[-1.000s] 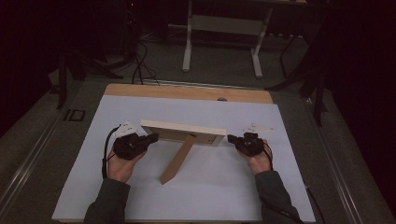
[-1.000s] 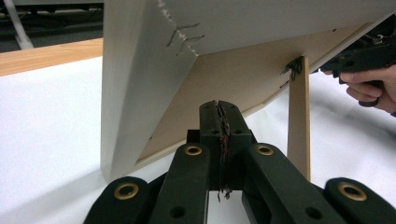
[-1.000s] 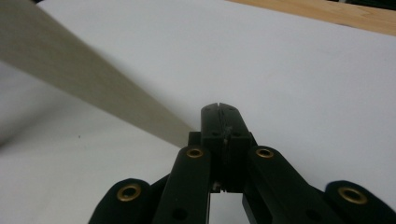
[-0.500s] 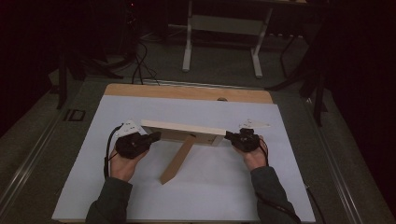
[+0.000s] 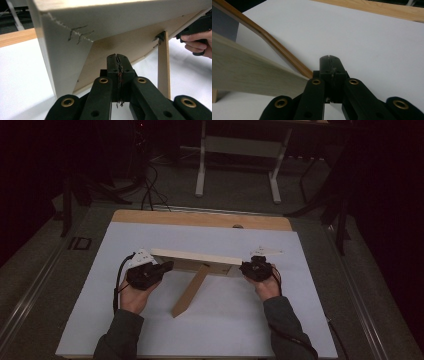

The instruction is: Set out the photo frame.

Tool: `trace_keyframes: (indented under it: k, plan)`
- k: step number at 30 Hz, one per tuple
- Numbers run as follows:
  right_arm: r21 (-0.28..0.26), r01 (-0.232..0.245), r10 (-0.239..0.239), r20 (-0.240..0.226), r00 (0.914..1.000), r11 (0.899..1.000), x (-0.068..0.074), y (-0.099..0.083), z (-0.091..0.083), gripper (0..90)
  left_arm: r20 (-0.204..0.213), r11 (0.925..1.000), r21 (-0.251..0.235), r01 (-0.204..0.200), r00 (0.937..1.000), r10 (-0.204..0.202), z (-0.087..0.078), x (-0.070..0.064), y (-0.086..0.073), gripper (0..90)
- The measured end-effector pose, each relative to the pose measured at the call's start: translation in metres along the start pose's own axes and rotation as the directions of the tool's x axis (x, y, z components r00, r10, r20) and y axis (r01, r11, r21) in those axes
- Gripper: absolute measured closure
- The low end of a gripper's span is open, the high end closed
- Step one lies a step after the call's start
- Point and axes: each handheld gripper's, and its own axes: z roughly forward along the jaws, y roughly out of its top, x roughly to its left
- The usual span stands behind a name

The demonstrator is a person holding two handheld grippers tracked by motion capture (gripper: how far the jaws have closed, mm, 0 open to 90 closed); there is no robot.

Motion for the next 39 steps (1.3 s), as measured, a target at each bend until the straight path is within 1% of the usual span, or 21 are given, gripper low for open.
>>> trace_keyframes:
  k: [3, 7, 9, 11, 21, 29, 35, 39]
  plan:
    - [0.001, -0.001, 0.001, -0.005, 1.0, 1.0, 0.001, 0.0, 0.001, 89.9, -0.002, 1.0, 0.004, -0.005, 1.0, 0.005, 0.002, 0.0, 0.002, 90.0]
    - [0.001, -0.004, 0.004, -0.01, 0.9999, 1.0, 0.001, 0.001, 0.0, 89.9, -0.007, 0.9993, 0.024, -0.028, 0.9996, 0.029, 0.005, -0.002, 0.004, 90.0]
    - [-0.002, -0.009, 0.009, -0.018, 0.9998, 1.0, 0.0, 0.0, -0.001, 90.0, -0.007, 0.999, 0.029, -0.033, 0.9994, 0.033, 0.006, -0.003, 0.004, 90.0]
    - [-0.003, -0.016, 0.016, -0.025, 0.9996, 1.0, -0.001, 0.0, -0.002, 90.0, -0.008, 0.999, 0.031, -0.033, 0.9994, 0.033, 0.007, -0.003, 0.005, 90.0]
    - [-0.002, -0.01, 0.01, -0.03, 0.9995, 1.0, 0.0, -0.001, -0.004, 90.0, -0.009, 0.9989, 0.039, -0.025, 0.9996, 0.025, 0.012, -0.002, 0.007, 90.0]
    - [-0.001, -0.004, 0.004, -0.032, 0.9995, 1.0, 0.0, -0.001, -0.005, 90.0, -0.006, 0.9986, 0.041, -0.032, 0.9995, 0.033, 0.017, -0.005, 0.011, 90.0]
    - [-0.002, -0.004, 0.004, -0.035, 0.9994, 1.0, 0.001, -0.001, -0.006, 90.0, -0.001, 0.998, 0.043, -0.046, 0.9989, 0.046, 0.02, -0.009, 0.016, 90.0]
    - [-0.004, -0.006, 0.006, -0.039, 0.9992, 1.0, 0.002, -0.002, -0.007, 90.0, -0.007, 0.9979, 0.04, -0.05, 0.9987, 0.05, 0.022, -0.011, 0.019, 90.0]
